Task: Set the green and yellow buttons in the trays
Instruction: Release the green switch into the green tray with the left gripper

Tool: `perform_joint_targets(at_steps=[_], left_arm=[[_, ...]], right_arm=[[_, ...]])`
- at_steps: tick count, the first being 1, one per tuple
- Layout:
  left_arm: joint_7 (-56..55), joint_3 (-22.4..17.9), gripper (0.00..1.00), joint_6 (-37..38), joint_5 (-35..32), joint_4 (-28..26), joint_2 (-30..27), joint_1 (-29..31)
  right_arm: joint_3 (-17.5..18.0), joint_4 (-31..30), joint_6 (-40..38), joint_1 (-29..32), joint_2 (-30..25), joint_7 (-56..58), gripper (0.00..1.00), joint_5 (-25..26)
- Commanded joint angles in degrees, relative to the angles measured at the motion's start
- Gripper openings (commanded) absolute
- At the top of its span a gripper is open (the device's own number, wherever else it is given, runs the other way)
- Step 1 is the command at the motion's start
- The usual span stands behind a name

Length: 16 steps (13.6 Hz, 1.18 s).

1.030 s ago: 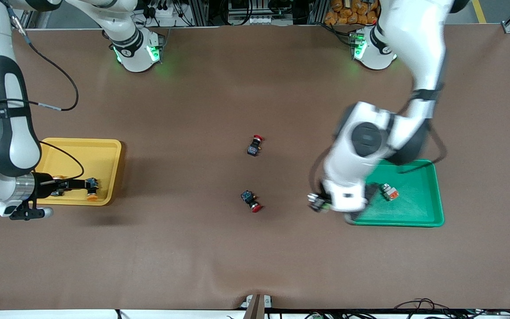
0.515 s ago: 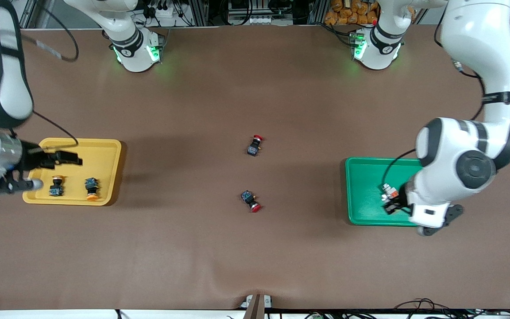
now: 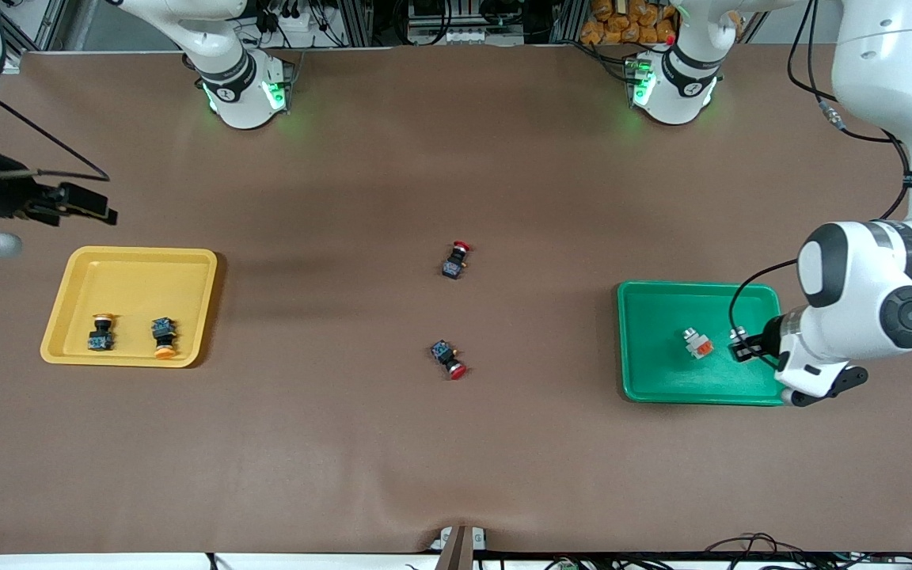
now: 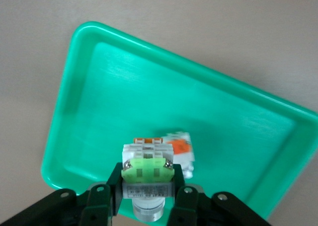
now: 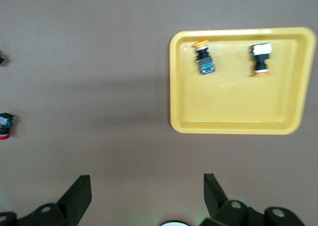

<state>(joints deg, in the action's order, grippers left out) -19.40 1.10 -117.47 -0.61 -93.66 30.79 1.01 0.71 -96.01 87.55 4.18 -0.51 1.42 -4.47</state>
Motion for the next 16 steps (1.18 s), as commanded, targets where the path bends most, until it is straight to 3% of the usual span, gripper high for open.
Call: perform_joint_targets(at_steps=[1, 4, 5, 6, 7, 12, 16], left_arm=[[0.9, 1.0, 0.00, -4.1, -0.9, -7.0, -3.6, 0.8], [2.1, 1.0, 0.00, -10.6, -0.9, -9.0, -1.5, 2.0], [2.1, 1.0, 0.09, -11.5, -0.9, -9.0, -0.7, 2.0], [2.1, 1.0, 0.71, -11.6, -0.5, -8.8, -0.5, 2.0], [2.1, 1.0, 1.00, -11.6, -0.4, -8.8, -0.7, 2.1], [1.5, 0.9, 1.00, -7.9, -0.4, -7.8, -6.2, 2.0], [2.1, 1.0, 1.00, 3.9, -0.6, -1.2, -11.9, 2.0]], right_arm=[[-0.3, 5.8, -4.3, -0.5, -0.1, -1.3, 1.00, 1.9], [-0.2, 6.7, -5.2, -0.1, -0.3, -1.6, 1.00, 1.9], [-0.1, 6.6, -4.7, -0.2, -0.3, -1.6, 1.00, 1.9], [-0.1, 6.5, -4.1, -0.3, -0.2, -1.7, 1.00, 1.9], [0.0, 6.5, -3.3, -0.4, -0.2, -1.6, 1.00, 2.2], [-0.2, 6.7, -3.9, -0.1, -0.5, -2.3, 1.00, 4.4], [0.1, 6.9, -5.8, -0.1, -0.5, -3.7, 1.00, 4.1]])
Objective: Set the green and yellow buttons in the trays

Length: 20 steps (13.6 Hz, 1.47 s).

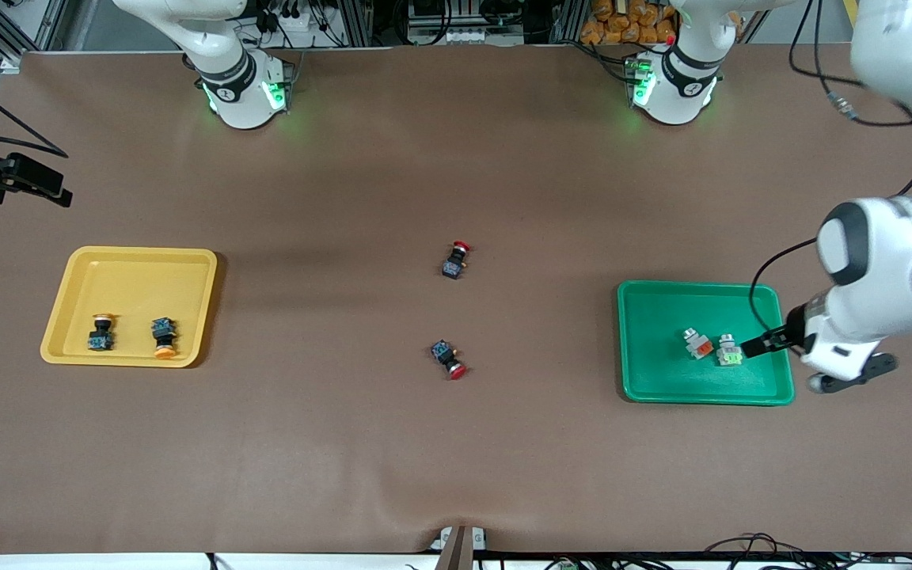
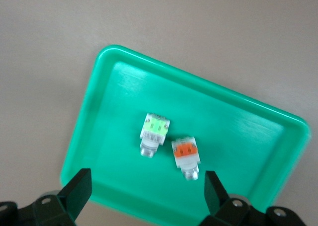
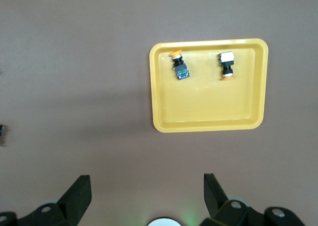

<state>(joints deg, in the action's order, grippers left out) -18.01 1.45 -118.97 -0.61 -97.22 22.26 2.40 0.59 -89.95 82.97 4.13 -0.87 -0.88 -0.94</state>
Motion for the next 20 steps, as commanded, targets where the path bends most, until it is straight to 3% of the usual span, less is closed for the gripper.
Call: perform_joint_targets(at_steps=[1, 4, 8, 11, 16, 18, 20], left_arm=[[0.7, 0.7, 1.00, 8.2, -0.8, 4.4, -4.5, 0.6], [3.3, 0.7, 1.00, 12.0, -0.8, 8.8, -7.7, 0.7], [4.5, 0.4, 1.00, 18.5, -0.6, 10.5, -13.9, 0.7], [4.4, 0.5, 1.00, 25.3, -1.0, 14.8, -15.2, 0.6], [5.5, 0.3, 1.00, 27.2, -0.4, 14.0, -19.3, -0.4], [7.6, -2.0, 1.00, 30.1, -0.3, 12.0, -22.2, -3.4], [9.6, -7.2, 1.00, 31.1, -0.4, 10.2, -24.3, -8.7]], right_arm=[[0.1, 1.4, -1.2, -0.1, -0.1, -1.4, 1.00, 0.5], [0.1, 1.7, -1.1, -0.2, 0.3, -1.4, 1.00, 0.1], [0.1, 3.8, -2.2, 0.0, 0.8, -0.8, 1.00, -0.1], [0.1, 4.7, -5.5, -0.2, 1.0, -0.5, 1.00, 0.8], [0.1, 4.5, -7.3, 0.3, 1.2, -1.4, 1.00, -0.4], [0.3, 4.4, -6.2, -0.2, 1.1, -1.4, 1.00, -0.5], [0.4, 4.4, -4.8, -0.1, 1.1, -1.4, 1.00, -0.7]])
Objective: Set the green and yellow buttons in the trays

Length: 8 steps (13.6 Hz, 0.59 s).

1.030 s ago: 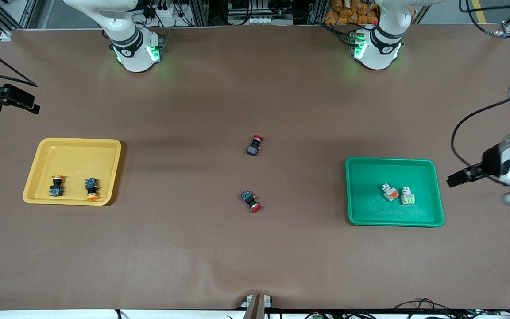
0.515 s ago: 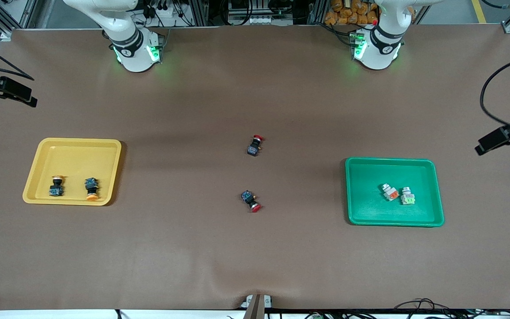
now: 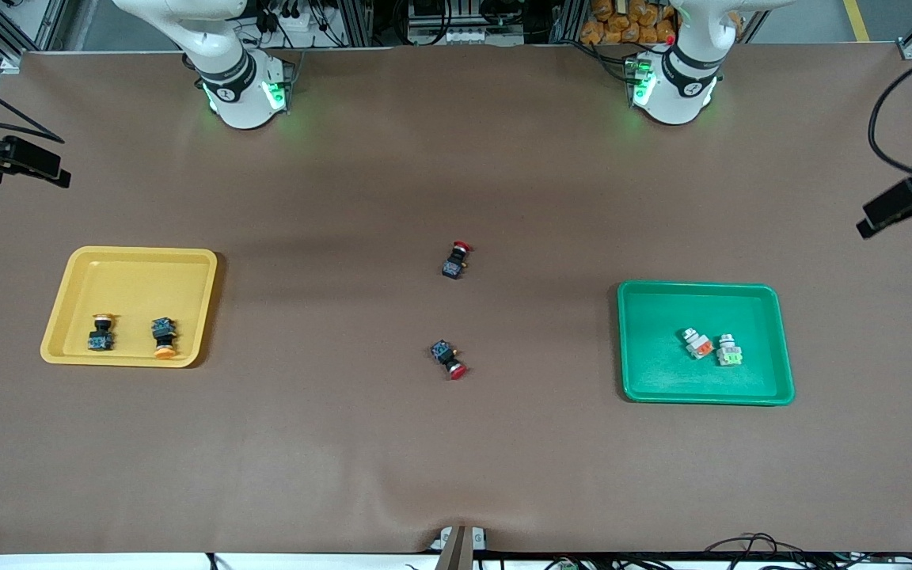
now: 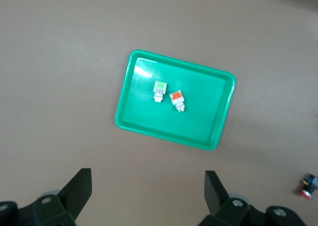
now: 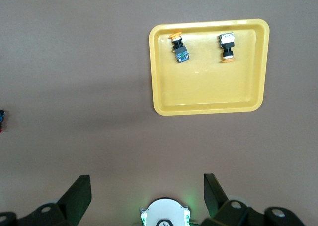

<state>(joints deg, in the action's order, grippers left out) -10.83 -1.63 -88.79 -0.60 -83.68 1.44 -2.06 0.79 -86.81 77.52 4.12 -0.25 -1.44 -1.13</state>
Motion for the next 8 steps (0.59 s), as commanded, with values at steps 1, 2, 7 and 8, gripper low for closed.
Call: perform_joint_targets(at_steps=[1, 2, 7, 8], left_arm=[[4.4, -4.4, 1.00, 1.8, -0.3, -3.4, -4.1, -4.6], [5.0, -4.5, 1.00, 2.1, -0.3, -4.0, -4.7, -5.0], [5.4, -4.5, 1.00, 2.3, -0.5, -6.3, -6.4, -5.8], [5.5, -4.5, 1.00, 2.2, -0.5, -6.2, -6.4, -5.7]], right_arm=[[0.2, 1.3, 1.3, -0.2, 0.5, -0.8, 1.00, -0.6], [0.3, 1.3, 1.2, -0.4, 0.5, -0.8, 1.00, -1.0], [0.3, 1.2, 0.9, -0.8, 0.5, -0.8, 1.00, -1.0], [0.3, 1.1, 0.8, -0.7, 0.4, -0.8, 1.00, -1.0]])
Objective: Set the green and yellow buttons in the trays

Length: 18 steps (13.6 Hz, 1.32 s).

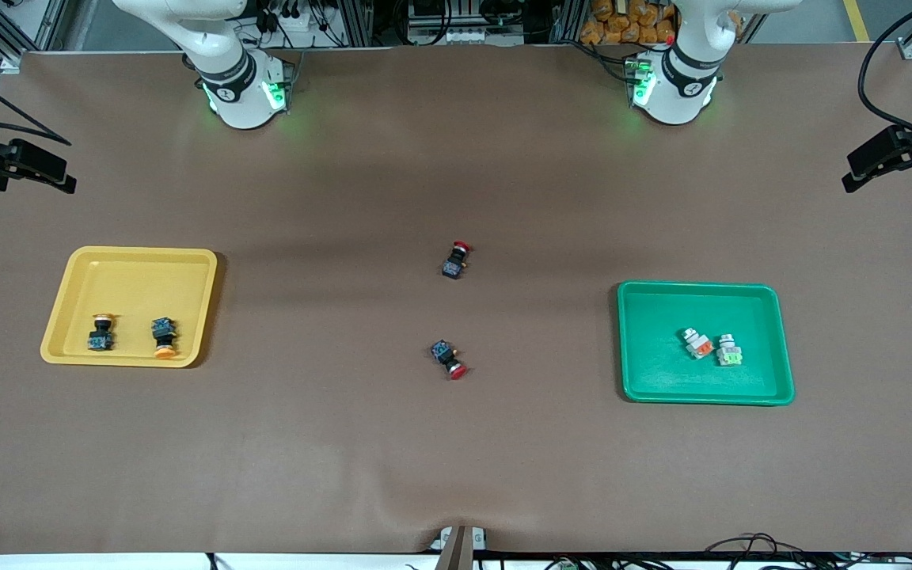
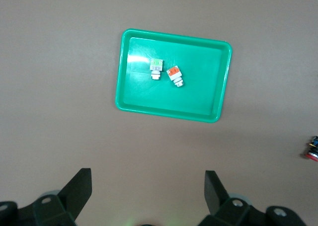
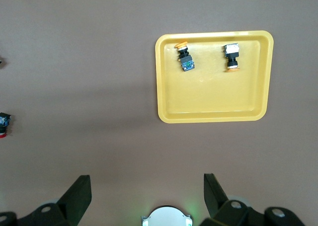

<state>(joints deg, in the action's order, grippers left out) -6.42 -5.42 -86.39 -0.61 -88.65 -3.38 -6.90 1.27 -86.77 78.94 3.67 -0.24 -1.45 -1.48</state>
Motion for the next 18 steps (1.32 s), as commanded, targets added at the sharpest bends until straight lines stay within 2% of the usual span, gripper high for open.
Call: perform_joint_targets(at_steps=[1, 6, 9, 18], left_arm=[[1.1, -0.6, 1.00, -0.2, -0.6, -1.1, -1.6, -0.7], [1.1, -0.5, 1.00, -0.2, -0.4, 0.4, 0.1, -0.7], [1.1, -0.4, 1.00, -0.1, -0.5, 0.4, 0.5, -1.0], [1.1, -0.4, 1.00, -0.1, -0.4, 0.6, 2.1, -1.3]], right_arm=[[-0.2, 1.1, -0.6, -0.2, 0.4, -0.7, 1.00, -0.6], [-0.2, 1.2, -0.4, -0.2, 0.4, -0.8, 1.00, -0.8], [-0.2, 1.2, -0.3, -0.3, 0.3, -0.8, 1.00, -3.8], [-0.2, 1.0, -2.3, -0.4, -0.3, -0.7, 1.00, -3.5]])
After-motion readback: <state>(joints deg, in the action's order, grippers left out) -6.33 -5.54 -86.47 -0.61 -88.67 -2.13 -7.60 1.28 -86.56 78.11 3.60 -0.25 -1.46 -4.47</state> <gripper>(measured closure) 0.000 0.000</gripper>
